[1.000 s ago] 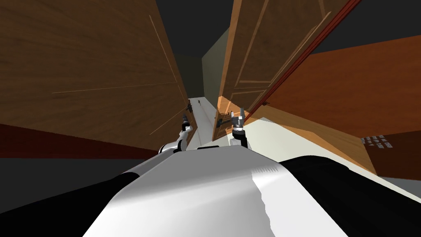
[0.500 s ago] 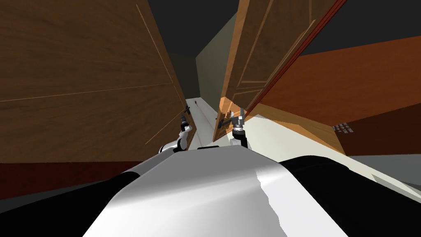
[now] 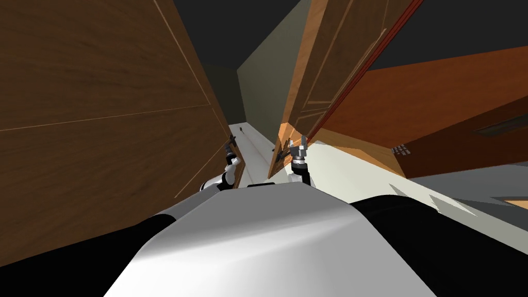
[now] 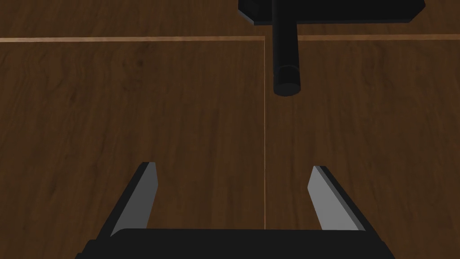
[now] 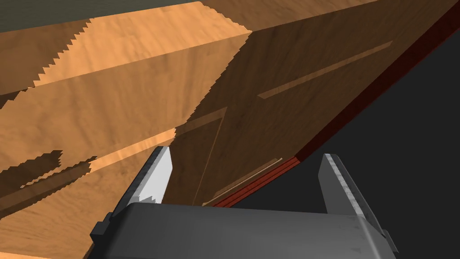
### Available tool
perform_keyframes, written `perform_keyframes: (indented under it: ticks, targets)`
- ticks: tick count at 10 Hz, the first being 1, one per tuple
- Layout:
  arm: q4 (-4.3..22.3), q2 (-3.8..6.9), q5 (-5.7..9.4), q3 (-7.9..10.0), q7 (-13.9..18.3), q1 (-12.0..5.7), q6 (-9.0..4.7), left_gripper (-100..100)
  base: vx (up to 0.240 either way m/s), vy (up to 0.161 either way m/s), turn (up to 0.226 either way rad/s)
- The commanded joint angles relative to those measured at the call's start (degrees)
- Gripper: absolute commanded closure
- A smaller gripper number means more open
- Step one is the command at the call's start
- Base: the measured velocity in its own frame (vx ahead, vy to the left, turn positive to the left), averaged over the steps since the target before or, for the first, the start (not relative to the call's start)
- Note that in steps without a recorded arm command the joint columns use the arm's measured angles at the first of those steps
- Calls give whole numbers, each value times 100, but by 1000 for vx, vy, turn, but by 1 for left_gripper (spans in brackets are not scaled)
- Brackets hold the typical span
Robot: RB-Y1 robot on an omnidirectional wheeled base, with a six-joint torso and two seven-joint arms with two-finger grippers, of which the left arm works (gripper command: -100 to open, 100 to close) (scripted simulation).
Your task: Push the door open
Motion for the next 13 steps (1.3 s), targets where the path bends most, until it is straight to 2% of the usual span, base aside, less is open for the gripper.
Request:
perform_keyframes:
  ticks: [1,3,4,7,13]
  targets:
    - [26,-33,-6,165,-72,-31,-47,-100,101,127,-143]
    - [117,-102,-17,453,-190,-100,-139,-100,89,137,-195]
    - [139,-119,-20,526,-219,-117,-163,-100,82,142,-124]
    - [256,-237,-35,898,-372,-206,-282,-100,104,141,-170]
    - [413,-465,-55,1400,-578,-326,-444,-100,99,115,-114]
